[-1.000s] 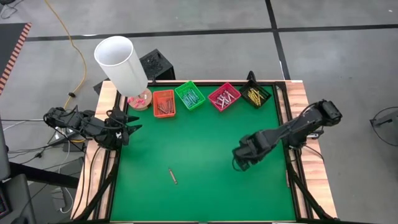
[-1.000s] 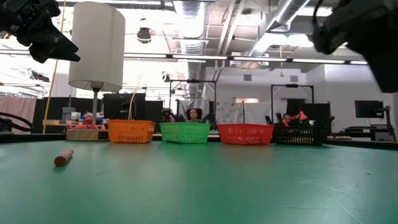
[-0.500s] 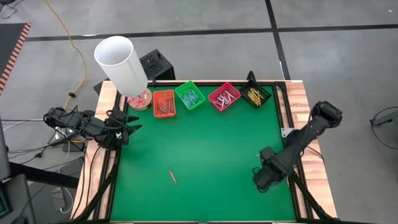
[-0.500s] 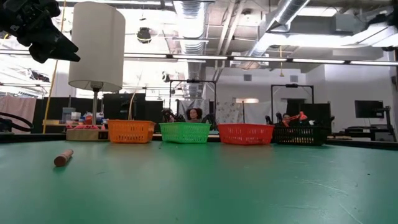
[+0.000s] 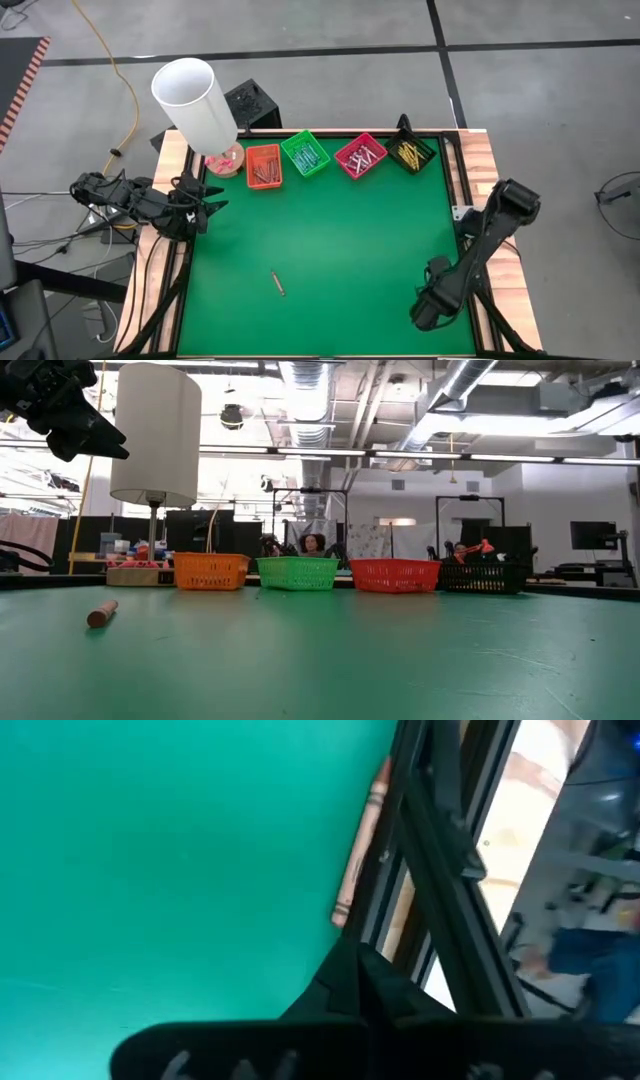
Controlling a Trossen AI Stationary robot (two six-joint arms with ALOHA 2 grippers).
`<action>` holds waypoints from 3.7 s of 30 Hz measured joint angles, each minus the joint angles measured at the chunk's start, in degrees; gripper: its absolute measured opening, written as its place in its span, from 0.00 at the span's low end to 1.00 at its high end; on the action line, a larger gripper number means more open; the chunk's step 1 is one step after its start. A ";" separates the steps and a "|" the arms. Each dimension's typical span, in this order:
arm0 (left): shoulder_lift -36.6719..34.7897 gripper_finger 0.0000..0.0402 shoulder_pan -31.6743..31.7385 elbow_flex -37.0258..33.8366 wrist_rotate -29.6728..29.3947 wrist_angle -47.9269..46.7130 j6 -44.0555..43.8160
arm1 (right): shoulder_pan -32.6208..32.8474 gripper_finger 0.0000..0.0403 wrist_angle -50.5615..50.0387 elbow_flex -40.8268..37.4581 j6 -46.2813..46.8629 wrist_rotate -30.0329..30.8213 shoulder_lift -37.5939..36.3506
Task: Sort crayons
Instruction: Put the brown crayon into the orange bin
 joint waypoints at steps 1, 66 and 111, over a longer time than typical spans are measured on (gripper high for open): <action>0.00 0.48 0.00 0.00 0.00 0.00 0.00 | 0.01 0.01 0.47 0.00 -0.98 -0.59 0.96; 0.00 0.48 0.00 0.00 0.00 0.00 0.00 | -2.21 0.03 -1.58 11.65 -18.75 16.70 11.71; 0.00 0.48 0.00 0.00 0.00 0.00 0.00 | 6.38 0.29 25.91 -21.35 -9.36 14.10 -14.27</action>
